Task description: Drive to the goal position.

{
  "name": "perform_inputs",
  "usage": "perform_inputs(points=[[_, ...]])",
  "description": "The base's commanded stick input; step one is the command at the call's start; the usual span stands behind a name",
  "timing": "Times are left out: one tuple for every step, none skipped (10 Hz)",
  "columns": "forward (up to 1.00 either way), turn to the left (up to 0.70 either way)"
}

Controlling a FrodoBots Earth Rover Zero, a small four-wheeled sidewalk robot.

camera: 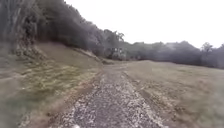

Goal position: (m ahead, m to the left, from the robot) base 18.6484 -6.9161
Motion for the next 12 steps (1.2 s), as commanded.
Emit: perform_inputs(points=[[0.45,0.0],[0.45,0.0],[0.45,0.0],[0.45,0.0],[0.45,0.0],[0.45,0.0],[0.45,0.0],[0.45,0.0],[0.45,0.0],[0.45,0.0],[0.45,0.0],[0.45,0.0]])
